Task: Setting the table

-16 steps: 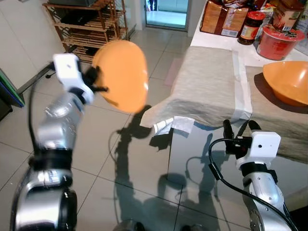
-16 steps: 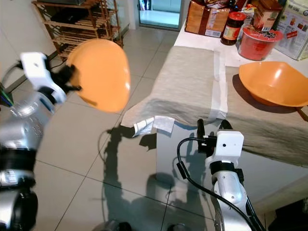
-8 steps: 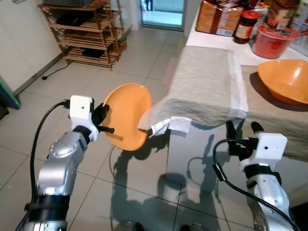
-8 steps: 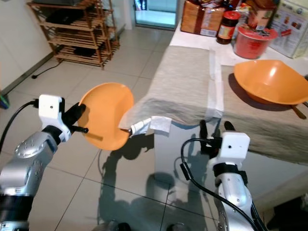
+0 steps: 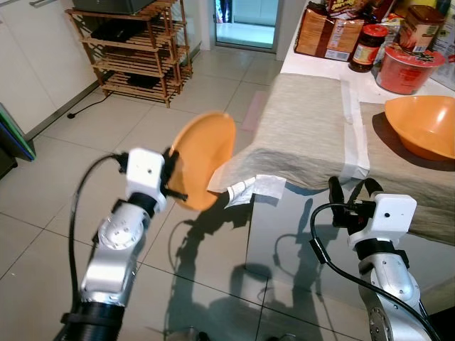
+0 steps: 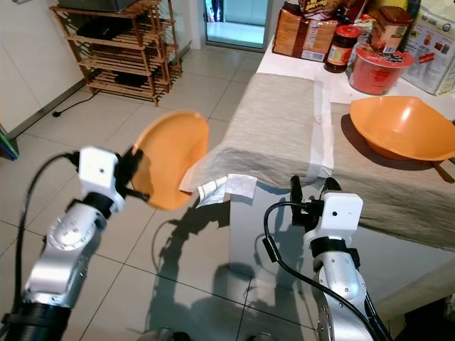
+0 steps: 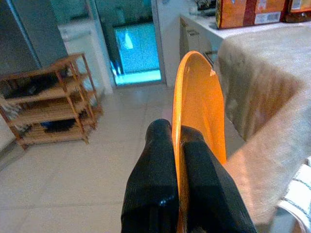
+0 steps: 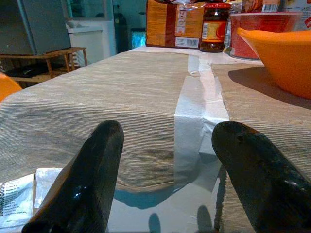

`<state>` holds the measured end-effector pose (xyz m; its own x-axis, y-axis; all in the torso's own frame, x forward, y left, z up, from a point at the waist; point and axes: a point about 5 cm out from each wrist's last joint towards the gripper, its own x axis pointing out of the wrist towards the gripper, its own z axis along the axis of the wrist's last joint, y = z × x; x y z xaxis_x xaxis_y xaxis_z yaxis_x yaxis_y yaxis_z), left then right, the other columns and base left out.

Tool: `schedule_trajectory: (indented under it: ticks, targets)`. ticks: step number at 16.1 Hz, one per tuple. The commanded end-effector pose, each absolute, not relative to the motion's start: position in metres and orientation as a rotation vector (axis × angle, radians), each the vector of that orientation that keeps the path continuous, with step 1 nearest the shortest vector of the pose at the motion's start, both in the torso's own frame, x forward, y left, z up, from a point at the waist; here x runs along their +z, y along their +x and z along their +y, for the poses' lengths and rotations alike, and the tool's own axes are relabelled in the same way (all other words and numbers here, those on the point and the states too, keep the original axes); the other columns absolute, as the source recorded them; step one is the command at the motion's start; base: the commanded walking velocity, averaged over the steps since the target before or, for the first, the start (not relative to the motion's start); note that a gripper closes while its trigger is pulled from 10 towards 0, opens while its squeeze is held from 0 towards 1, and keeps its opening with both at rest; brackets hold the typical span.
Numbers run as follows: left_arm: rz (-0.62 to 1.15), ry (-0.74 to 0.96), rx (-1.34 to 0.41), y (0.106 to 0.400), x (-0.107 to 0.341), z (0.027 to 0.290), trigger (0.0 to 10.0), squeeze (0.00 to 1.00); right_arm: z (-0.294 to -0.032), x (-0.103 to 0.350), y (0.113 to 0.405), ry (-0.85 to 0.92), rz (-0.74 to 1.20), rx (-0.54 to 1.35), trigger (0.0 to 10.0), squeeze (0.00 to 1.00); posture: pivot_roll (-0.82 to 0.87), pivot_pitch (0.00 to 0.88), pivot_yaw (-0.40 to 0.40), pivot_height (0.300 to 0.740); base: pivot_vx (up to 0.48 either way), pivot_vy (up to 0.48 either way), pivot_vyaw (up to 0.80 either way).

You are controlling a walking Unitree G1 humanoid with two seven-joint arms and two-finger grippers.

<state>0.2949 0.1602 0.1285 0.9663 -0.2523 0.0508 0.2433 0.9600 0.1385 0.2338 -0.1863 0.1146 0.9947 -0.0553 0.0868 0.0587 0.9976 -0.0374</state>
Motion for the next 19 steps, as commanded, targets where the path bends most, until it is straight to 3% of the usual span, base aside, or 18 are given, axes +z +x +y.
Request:
schedule_trajectory:
  ticks: [1,4,9,19]
  targets:
    - [-0.079,0.091,-0.262,0.296,0.132,0.157,0.0,0.0,-0.186,0.116,0.236,-0.018,-0.102,-0.058,10.0,0.0,-0.06,0.021,0.035,0.74,0.0,0.0,0.0]
    - [0.019,-0.045,-0.304,0.295,0.119,0.144,0.0,0.0,-0.184,0.116,0.24,-0.023,-0.102,-0.051,10.0,0.0,-0.06,0.023,0.033,0.74,0.0,0.0,0.0]
    - [-0.013,-0.064,-0.314,0.304,0.133,0.138,0.0,0.0,-0.186,0.113,0.24,-0.02,-0.092,-0.055,10.0,0.0,-0.06,0.027,0.032,0.74,0.0,0.0,0.0]
    - [-0.04,-0.047,-0.283,0.312,0.142,0.143,0.0,0.0,-0.188,0.108,0.241,-0.02,-0.07,-0.057,10.0,0.0,-0.06,0.024,0.026,0.74,-0.357,0.0,0.0]
